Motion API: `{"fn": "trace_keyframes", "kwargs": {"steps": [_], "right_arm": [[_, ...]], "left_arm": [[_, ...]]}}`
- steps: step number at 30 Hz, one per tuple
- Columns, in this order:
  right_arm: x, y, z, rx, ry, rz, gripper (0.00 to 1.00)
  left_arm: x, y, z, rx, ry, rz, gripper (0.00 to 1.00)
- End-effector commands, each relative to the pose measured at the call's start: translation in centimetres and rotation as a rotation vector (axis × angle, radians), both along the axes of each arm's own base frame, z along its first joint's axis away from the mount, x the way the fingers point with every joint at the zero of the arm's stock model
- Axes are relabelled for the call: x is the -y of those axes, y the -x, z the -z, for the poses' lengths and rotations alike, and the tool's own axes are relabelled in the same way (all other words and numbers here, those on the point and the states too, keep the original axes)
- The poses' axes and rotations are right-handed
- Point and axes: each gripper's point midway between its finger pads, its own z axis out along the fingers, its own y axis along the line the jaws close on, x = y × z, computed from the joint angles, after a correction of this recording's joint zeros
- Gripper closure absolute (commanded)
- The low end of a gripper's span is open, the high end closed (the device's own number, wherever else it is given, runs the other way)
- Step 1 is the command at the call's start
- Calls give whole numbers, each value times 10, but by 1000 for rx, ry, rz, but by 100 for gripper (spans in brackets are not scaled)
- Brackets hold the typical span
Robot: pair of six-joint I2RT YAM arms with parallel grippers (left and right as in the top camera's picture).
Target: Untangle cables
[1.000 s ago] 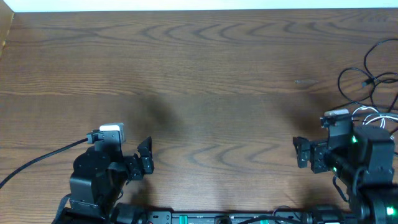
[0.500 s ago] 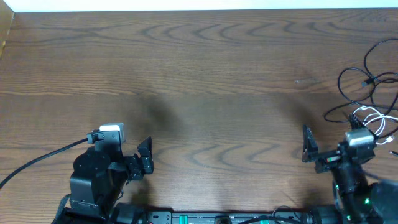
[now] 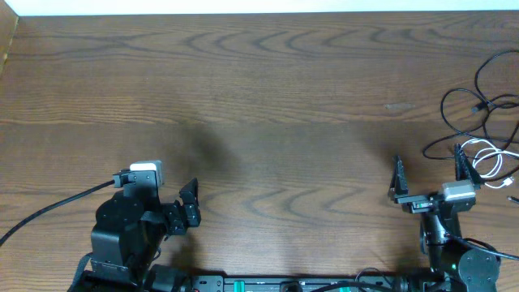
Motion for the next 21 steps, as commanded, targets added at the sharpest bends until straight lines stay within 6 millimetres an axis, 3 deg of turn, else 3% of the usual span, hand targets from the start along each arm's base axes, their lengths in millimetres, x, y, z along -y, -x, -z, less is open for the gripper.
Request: {"fn": "trace_keyframes", "kwargs": {"steps": [1,13,19,21], "right_arm": [[1,2,5,31,8,3,1],[2,-2,15,111,99,35,1],[5,-8,35,49,134,60,1],[7,-13,54,-29,154,70,1]], "left_arm": [[-1,0,0,5,-18,9,7],[-1,0,0,5,-17,9,7],[-1,0,0,5,-17,9,7],[-1,0,0,5,-17,9,7]]}}
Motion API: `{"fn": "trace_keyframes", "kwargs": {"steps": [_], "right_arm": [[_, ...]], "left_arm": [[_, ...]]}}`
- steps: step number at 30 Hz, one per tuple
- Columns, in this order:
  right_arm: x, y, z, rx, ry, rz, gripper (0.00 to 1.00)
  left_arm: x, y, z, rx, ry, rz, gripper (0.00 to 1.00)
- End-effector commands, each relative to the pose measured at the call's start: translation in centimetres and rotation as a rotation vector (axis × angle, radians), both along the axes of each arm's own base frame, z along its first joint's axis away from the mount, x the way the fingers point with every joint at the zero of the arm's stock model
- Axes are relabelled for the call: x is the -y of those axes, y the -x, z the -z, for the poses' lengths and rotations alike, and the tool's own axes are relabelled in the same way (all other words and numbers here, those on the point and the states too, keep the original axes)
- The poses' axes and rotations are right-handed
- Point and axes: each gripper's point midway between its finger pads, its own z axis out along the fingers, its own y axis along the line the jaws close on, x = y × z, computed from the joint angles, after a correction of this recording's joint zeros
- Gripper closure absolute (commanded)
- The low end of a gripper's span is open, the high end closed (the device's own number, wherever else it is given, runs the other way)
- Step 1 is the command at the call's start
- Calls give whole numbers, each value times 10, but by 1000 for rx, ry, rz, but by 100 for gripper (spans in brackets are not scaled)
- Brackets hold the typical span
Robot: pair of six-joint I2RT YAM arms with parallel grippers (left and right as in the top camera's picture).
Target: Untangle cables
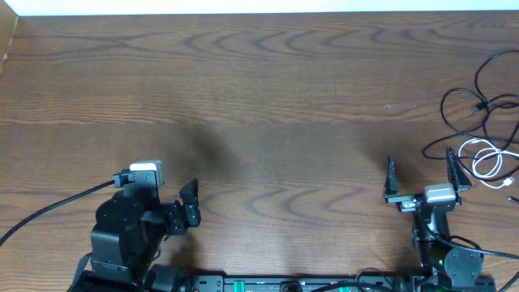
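Observation:
A tangle of cables lies at the table's right edge in the overhead view: thin black cable (480, 96) in loose loops, and just below it a coiled white cable (485, 159). My right gripper (421, 172) stands open near the front right, its fingertips spread wide. The right fingertip (451, 161) is just left of the white coil and beside a black strand, with nothing between the fingers. My left gripper (190, 204) rests at the front left, folded against its arm, far from the cables. Its jaws are too foreshortened to read.
A thick black lead (57, 207) runs from the left arm's wrist camera off the left edge. The arm bases and a rail sit along the front edge (259, 284). Bare wooden tabletop (268, 122) spans the middle and back.
My right gripper has shifted a little to the left, away from the white coil, and is still open. The cables and my left arm have not moved.

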Motion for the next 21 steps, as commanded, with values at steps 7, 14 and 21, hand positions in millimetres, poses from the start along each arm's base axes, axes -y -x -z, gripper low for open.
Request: {"fn": "trace_keyframes", "kwargs": {"steps": [7,14,21], "right_arm": [[6,-7,76,-312,6,31,1],[6,-7,76,-311,4,31,1],[6,-7,76,-311,4,31,1]], "left_arm": [[-1,0,0,5,-17,9,7],[-1,0,0,5,-17,9,7],[-1,0,0,5,-17,9,7]]}}
